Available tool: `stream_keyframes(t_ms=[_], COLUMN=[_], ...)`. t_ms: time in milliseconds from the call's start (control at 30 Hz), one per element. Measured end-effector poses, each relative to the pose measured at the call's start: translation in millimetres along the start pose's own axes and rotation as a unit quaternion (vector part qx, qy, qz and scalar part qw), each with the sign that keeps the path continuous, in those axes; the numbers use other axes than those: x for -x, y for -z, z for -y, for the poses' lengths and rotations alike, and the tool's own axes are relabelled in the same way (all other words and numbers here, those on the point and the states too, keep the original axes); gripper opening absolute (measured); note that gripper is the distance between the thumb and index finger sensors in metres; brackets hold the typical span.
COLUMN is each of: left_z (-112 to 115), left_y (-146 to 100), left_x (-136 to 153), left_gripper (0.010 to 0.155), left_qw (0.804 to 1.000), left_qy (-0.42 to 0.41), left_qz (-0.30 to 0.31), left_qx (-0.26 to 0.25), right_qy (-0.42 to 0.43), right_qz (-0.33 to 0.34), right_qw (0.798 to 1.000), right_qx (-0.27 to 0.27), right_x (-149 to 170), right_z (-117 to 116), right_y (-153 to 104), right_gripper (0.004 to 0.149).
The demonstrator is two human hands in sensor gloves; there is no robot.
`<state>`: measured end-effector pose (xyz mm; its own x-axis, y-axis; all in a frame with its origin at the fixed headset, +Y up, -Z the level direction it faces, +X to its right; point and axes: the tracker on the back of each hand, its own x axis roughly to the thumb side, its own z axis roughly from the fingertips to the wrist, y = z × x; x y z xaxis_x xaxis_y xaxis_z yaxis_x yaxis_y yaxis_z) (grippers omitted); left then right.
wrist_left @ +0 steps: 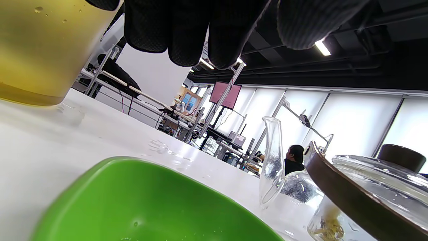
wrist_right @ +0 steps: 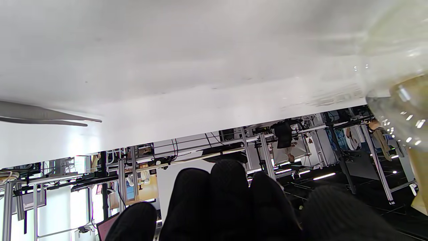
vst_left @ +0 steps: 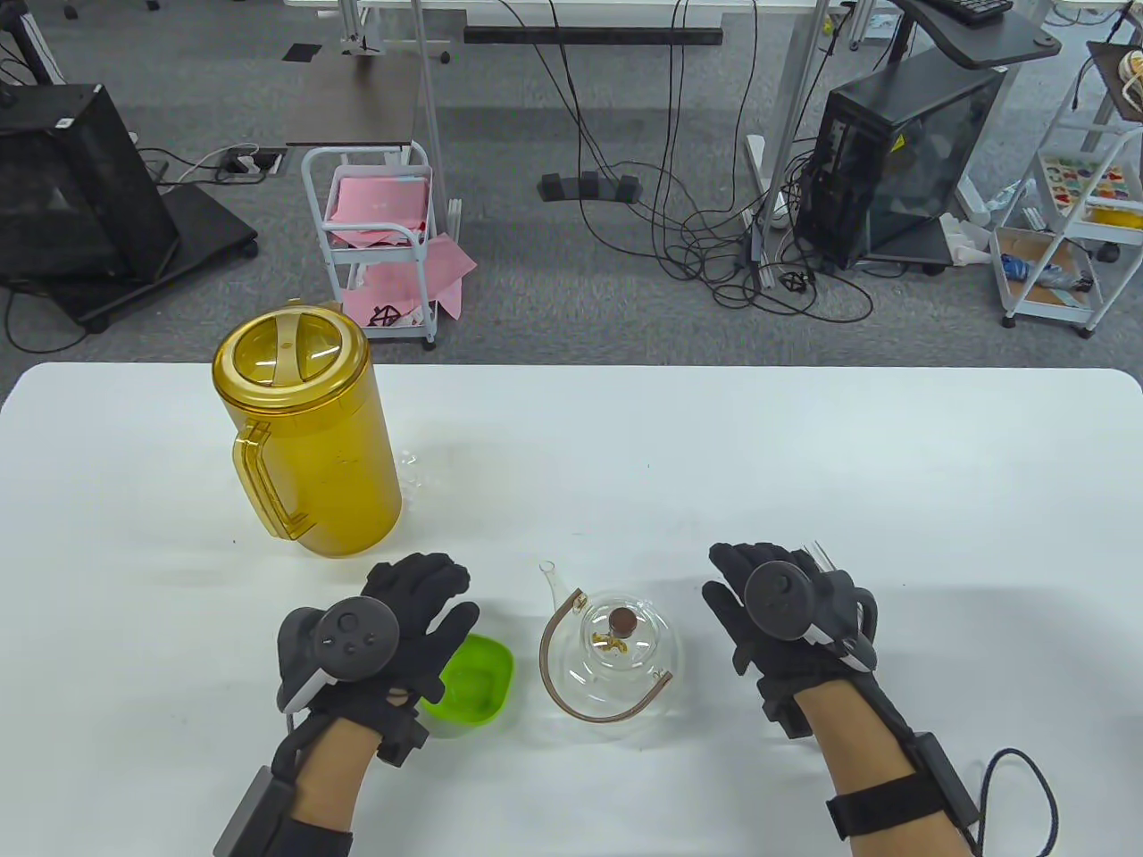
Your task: Make chrysanthemum tea
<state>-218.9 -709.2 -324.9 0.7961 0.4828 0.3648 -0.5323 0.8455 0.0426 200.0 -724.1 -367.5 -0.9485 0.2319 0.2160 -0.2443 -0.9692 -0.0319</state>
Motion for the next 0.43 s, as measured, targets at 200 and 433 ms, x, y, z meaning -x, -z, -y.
stream_keyframes(t_ms=[200, 433], left_z=[1.6, 1.8], left_y=[0.8, 0.5], left_x=[0.6, 0.8], left_gripper=[0.060, 0.060], left_qw=[1.000, 1.000], left_qy=[0.002, 0.002], left_qz=[-0.002, -0.002], left_qx=[0.006, 0.007], right_qy=[0.001, -0.003], right_qz=[0.009, 0.018], right_qw=[1.000, 1.000], right_qx=[0.005, 0.007], right_x=[-3.5, -9.5], right_z=[2.5, 3.9], right_y=[-0.7, -2.2], right_gripper=[0.059, 0.059])
